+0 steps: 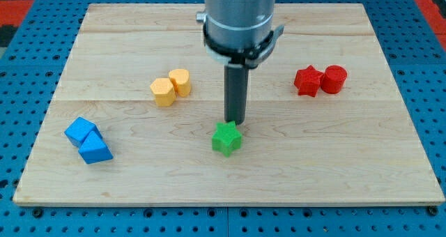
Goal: Place the green circle to the right of the yellow heart
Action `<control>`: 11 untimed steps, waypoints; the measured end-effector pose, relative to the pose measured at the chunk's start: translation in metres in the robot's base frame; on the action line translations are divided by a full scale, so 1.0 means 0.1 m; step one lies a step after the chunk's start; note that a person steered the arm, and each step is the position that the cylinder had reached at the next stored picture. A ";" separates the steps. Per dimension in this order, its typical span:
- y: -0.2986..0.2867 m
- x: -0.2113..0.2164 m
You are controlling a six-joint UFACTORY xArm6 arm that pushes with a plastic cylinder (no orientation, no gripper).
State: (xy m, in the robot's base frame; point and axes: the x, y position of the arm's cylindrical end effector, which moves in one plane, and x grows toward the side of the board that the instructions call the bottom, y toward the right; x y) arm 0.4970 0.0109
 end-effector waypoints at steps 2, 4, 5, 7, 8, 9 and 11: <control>0.34 -0.08; 0.57 -1.73; 0.49 -2.51; -0.41 -2.39; -0.17 -2.03; -0.16 -1.66; -0.40 -1.62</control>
